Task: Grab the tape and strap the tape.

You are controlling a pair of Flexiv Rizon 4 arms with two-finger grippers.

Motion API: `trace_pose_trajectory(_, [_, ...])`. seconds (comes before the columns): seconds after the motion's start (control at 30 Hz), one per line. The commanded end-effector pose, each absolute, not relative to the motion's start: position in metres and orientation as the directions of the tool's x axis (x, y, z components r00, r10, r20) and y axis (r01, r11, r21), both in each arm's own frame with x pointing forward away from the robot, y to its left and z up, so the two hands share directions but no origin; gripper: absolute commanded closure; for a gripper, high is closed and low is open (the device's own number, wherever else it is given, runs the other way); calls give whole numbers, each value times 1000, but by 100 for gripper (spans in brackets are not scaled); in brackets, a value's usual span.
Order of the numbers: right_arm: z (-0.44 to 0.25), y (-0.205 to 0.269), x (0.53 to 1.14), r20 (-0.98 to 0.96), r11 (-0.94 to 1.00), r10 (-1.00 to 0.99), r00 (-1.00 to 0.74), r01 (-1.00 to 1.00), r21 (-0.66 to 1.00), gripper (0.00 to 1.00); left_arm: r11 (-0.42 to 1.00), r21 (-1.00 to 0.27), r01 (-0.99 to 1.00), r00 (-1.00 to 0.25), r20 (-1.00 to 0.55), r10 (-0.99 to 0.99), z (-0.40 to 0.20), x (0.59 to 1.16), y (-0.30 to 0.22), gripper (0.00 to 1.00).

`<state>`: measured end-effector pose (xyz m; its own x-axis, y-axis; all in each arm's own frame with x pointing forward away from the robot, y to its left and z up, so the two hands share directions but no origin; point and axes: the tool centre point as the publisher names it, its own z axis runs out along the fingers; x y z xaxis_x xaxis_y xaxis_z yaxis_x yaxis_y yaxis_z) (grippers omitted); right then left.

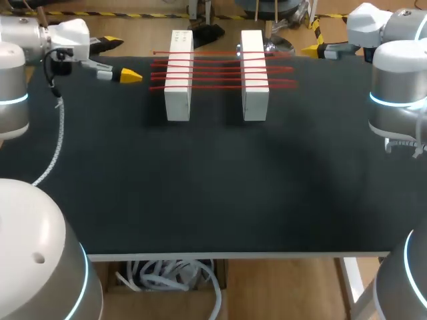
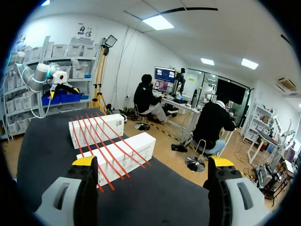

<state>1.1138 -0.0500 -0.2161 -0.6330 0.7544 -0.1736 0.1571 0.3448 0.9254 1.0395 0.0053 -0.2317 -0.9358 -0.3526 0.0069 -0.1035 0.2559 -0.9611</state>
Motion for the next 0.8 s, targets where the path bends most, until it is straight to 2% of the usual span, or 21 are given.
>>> trace_pose_trajectory(0.03, [-216,-50,1114,-174,345,754,-633,157,925,0,240,-967,-88,-957,15,-290,-243,1040,7,51])
trace_pose_trajectory(0.1, [-216,-50,1114,-174,345,754,-633,157,925,0,243,-967,-79,-959,7,-283,-247,1038,7,67])
trace_pose_trajectory(0.17, [-216,-50,1114,-174,345,754,-633,157,925,0,236,-968,-79,-959,10,-282,-251,1036,8,67])
trace_pose_trajectory(0.23, [-216,-50,1114,-174,345,754,-633,157,925,0,232,-969,-80,-959,11,-282,-254,1035,8,62])
trace_pose_trajectory(0.27, [-216,-50,1114,-174,345,754,-633,157,925,0,229,-970,-77,-960,10,-280,-257,1033,9,65])
trace_pose_trajectory(0.33, [-216,-50,1114,-174,345,754,-633,157,925,0,222,-972,-73,-961,9,-277,-261,1032,9,64])
trace_pose_trajectory(0.4, [-216,-50,1114,-174,345,754,-633,157,925,0,219,-973,-68,-962,6,-273,-265,1030,8,71])
trace_pose_trajectory(0.5, [-216,-50,1114,-174,345,754,-633,157,925,0,217,-974,-69,-964,9,-267,-272,1031,7,64])
trace_pose_trajectory(0.6, [-216,-50,1114,-174,345,754,-633,157,925,0,216,-974,-72,-965,14,-260,-278,1032,6,71])
trace_pose_trajectory(0.7, [-216,-50,1114,-174,345,754,-633,157,925,0,215,-974,-72,-969,17,-248,-283,1034,5,63])
trace_pose_trajectory(0.8, [-216,-50,1114,-174,345,754,-633,157,925,0,215,-974,-74,-970,20,-243,-288,1035,4,66])
